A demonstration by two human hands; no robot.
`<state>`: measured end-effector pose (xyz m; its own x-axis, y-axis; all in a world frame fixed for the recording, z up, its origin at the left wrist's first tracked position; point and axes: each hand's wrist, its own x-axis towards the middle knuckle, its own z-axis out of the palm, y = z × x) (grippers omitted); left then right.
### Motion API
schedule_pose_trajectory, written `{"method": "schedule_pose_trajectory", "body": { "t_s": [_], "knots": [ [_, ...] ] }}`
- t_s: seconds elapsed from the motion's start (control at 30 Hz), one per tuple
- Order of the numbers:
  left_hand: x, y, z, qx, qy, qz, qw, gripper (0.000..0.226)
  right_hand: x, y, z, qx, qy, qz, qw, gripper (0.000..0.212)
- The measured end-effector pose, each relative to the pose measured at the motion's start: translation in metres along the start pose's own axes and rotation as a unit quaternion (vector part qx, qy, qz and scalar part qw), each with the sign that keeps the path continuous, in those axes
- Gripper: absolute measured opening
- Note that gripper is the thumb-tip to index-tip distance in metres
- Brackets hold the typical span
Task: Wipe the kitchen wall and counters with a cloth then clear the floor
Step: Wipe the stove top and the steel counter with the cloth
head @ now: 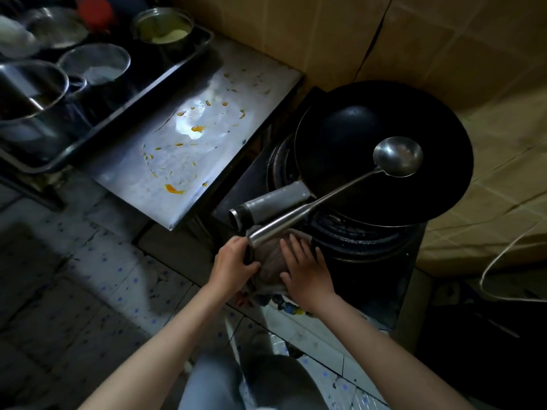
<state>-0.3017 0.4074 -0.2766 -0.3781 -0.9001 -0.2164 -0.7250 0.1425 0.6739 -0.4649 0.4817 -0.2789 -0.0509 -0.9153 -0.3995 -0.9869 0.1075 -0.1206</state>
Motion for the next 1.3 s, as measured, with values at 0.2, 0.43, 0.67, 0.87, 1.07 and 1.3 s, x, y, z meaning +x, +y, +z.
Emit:
{"method": "schedule_pose_trajectory", "body": {
  "t_s": [0.2,0.43,0.67,0.87,1.07,1.3],
  "knots": [
    [0.024,-0.015,-0.028,0.028,0.0,0.0,1.0,0.034,0.026,-0.024,-0.012,0.027,0.014,0.0,1.0,0.067],
    [0.068,-0.033,-0.071,0.046,-0.047,0.044,0.997,0.057,0.06,-0.057,-0.026,0.086,0.043,0.042,0.994,0.056],
    [0.118,-0.047,-0.104,0.081,-0.092,0.07,0.99,0.057,0.101,-0.085,-0.021,0.11,0.069,0.083,0.988,0.084],
    [0.143,-0.05,-0.12,0.088,-0.101,0.101,0.986,0.056,0.133,-0.107,-0.022,0.061,0.07,0.165,0.982,0.088],
    [0.159,-0.052,-0.133,0.122,-0.114,0.117,0.979,0.057,0.148,-0.127,-0.031,0.101,0.066,0.211,0.97,0.073],
    [0.155,-0.055,-0.149,0.109,-0.096,0.134,0.98,0.059,0.156,-0.143,-0.04,0.134,0.047,0.207,0.968,0.069]
  ]
}}
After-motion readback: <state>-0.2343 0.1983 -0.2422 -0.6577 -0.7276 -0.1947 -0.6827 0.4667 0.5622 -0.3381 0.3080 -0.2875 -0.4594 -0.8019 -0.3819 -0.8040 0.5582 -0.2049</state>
